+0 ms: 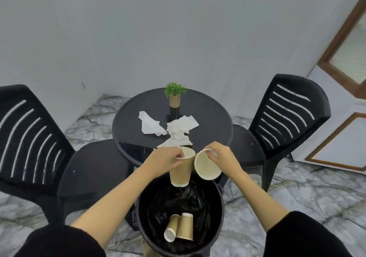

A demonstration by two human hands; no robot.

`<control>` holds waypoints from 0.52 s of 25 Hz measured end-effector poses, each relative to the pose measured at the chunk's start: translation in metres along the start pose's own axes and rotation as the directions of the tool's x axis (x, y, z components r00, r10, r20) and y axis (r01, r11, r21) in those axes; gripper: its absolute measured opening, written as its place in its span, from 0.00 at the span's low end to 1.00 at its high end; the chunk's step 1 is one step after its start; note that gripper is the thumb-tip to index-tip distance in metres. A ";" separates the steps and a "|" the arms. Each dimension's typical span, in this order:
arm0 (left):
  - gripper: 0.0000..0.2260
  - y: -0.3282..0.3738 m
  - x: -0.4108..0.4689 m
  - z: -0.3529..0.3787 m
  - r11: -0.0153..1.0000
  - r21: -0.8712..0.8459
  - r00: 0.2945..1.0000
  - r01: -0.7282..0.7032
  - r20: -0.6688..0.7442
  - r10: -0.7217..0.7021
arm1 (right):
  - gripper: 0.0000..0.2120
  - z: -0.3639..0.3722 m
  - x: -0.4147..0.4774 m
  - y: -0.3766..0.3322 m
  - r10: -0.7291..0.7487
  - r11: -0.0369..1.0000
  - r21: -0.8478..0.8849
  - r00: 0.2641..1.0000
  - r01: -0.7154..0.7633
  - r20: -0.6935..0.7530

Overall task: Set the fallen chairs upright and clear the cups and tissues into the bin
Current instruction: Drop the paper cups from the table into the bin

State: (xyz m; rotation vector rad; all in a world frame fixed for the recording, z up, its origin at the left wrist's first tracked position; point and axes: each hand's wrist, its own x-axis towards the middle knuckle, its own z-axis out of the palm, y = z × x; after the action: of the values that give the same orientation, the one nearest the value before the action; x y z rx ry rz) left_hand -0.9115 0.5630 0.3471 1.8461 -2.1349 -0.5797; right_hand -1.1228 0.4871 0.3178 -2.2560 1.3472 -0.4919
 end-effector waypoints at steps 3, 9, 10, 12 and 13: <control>0.07 0.013 -0.027 0.027 0.999 0.003 0.998 0.042 0.048 -0.043 | 0.08 0.011 -0.030 0.006 0.007 1.000 -0.015 0.996 -0.005 0.094; 0.10 0.006 -0.043 0.066 0.991 0.043 0.978 0.126 0.164 -0.132 | 0.12 0.036 -0.048 0.012 0.049 0.998 -0.048 0.951 -0.036 0.304; 0.12 0.002 -0.042 0.069 0.990 0.053 0.967 0.128 0.216 -0.136 | 0.16 0.040 -0.045 0.011 0.064 0.996 -0.085 0.917 -0.033 0.394; 0.17 -0.006 -0.035 0.071 0.987 0.092 0.947 0.129 0.284 -0.151 | 0.23 0.047 -0.036 0.009 0.088 0.989 -0.150 0.855 -0.013 0.511; 0.18 -0.010 -0.030 0.070 0.984 0.115 0.942 0.134 0.294 -0.162 | 0.25 0.048 -0.029 0.007 0.087 0.987 -0.162 0.845 -0.001 0.527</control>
State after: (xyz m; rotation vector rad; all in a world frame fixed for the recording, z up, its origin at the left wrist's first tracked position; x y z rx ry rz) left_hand -0.9291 0.6008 0.2823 2.1007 -2.2556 -0.8618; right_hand -1.1157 0.5201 0.2723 -2.2378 1.1636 0.2650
